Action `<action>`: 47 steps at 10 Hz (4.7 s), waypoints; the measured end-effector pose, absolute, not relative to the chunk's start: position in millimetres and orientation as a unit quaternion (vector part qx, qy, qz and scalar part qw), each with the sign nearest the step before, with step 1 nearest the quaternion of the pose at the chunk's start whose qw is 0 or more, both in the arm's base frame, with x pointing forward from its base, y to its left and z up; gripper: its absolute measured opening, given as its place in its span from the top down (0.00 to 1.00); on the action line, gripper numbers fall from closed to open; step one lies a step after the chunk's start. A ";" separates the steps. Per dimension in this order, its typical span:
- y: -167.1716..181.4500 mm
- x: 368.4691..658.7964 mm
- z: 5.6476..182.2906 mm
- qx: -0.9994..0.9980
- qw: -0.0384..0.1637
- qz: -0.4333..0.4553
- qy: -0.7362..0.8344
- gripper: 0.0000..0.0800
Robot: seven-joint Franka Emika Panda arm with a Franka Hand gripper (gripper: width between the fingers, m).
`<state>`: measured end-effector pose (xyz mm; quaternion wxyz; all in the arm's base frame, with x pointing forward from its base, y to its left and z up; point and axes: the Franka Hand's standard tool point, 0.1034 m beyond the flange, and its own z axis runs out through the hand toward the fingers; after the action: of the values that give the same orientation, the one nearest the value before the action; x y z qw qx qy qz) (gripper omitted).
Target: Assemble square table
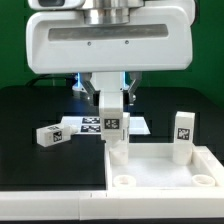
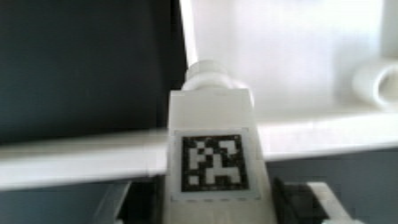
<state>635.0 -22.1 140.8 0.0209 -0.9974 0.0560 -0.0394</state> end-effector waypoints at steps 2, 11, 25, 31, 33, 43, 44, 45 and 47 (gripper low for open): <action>-19.6 641.0 141.4 -0.992 0.011 -0.113 0.063 0.64; 75.7 637.2 131.9 -0.977 0.026 -0.203 0.060 0.64; 115.0 625.9 99.2 -0.978 0.017 -0.207 0.021 0.64; 112.3 623.9 81.0 -0.977 0.011 -0.213 0.018 0.64; 113.4 626.1 79.8 -0.973 0.012 -0.232 0.018 0.64; 98.1 644.1 93.2 -0.997 0.015 -0.065 0.032 0.19; 102.0 644.4 91.0 -0.998 0.017 -0.052 0.031 0.19; 106.3 642.5 88.5 -0.999 0.020 -0.039 0.032 0.19; 114.0 643.0 83.4 -0.998 0.030 -0.046 0.038 0.19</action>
Offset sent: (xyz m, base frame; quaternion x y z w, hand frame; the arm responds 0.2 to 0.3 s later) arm 0.0117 0.1000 0.0044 0.0305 0.1998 0.0963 0.9746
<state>643.0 114.0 83.4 0.0301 -0.9977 0.0384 -0.0462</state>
